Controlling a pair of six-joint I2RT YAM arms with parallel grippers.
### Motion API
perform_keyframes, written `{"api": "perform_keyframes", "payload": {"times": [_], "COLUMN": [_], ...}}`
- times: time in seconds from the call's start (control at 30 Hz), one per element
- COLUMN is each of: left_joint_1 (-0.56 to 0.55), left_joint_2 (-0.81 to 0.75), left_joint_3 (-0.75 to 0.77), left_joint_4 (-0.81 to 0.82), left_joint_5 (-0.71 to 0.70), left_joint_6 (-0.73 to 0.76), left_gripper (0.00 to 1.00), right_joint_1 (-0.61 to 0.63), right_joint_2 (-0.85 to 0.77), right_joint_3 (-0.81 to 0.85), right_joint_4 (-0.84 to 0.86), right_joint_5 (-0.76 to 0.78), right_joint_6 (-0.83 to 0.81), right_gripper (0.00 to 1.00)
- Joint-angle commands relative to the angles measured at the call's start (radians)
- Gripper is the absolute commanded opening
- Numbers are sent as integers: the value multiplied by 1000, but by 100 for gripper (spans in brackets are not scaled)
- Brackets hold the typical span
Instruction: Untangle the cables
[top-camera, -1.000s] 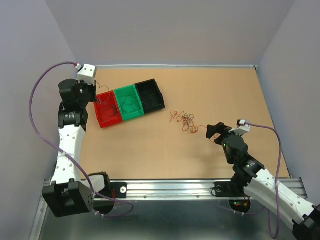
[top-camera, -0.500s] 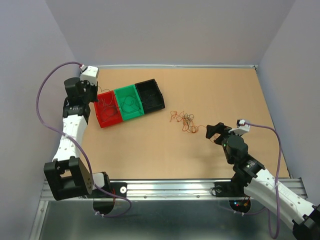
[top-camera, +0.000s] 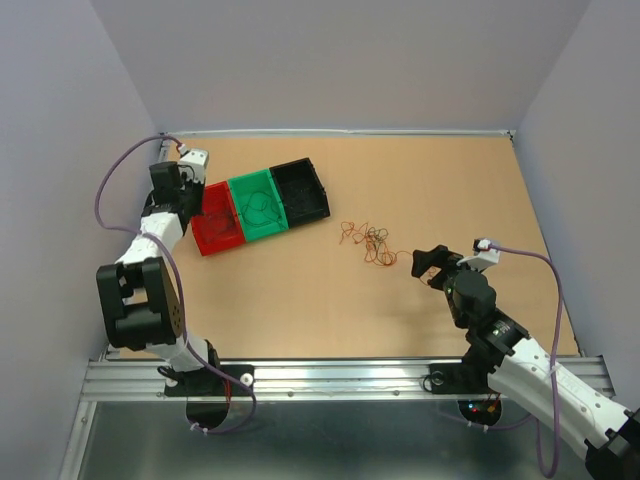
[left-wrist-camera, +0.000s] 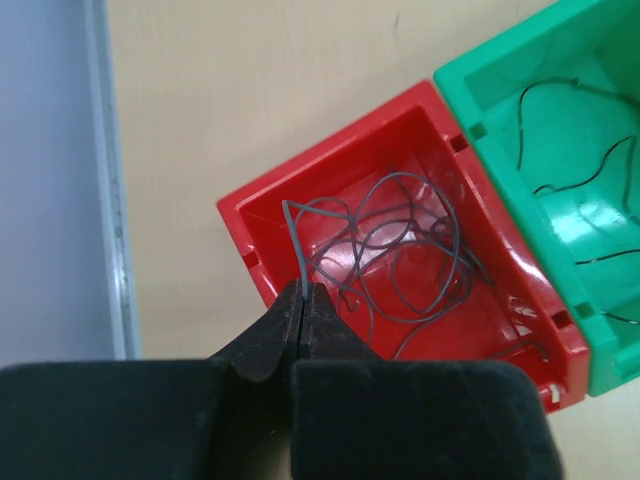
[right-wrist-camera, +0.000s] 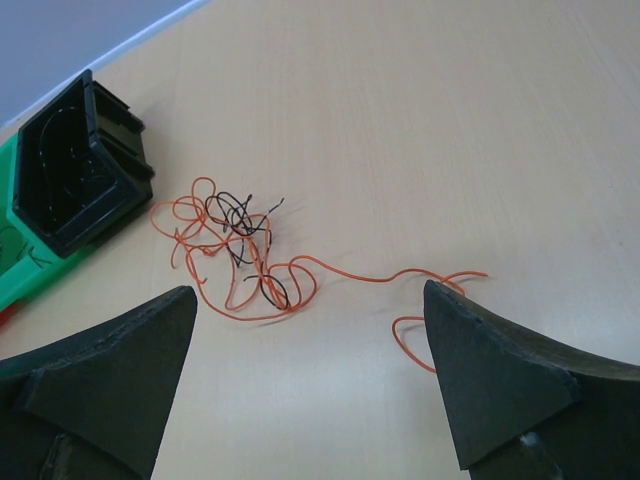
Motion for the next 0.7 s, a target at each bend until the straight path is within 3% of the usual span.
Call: {"api": "perform_keyframes", "payload": {"times": [0.0, 0.13, 0.33, 0.57, 0.67], "left_joint_1": [-18, -38, -72, -240, -309], "left_joint_2": [105, 139, 23, -115, -169], "left_joint_3": [64, 93, 139, 176, 179], "left_joint_4": [-24, -18, -44, -157, -173], "left_joint_5": [-41, -54, -28, -120, -146], "left_joint_6": [28, 29, 32, 26, 0], "left_gripper": [0, 28, 58, 81, 82], "right_joint_1": [-1, -1, -2, -2, -2], "right_joint_2": [10, 55, 271, 551, 627], "right_joint_3": [-19, -10, 54, 197, 250], "right_joint_4": [53, 67, 135, 257, 344], "right_joint_5": [6, -5, -53, -128, -198], "right_joint_6": [-5, -3, -37, -164, -201], "right_gripper": [100, 100, 98, 79, 75]}}
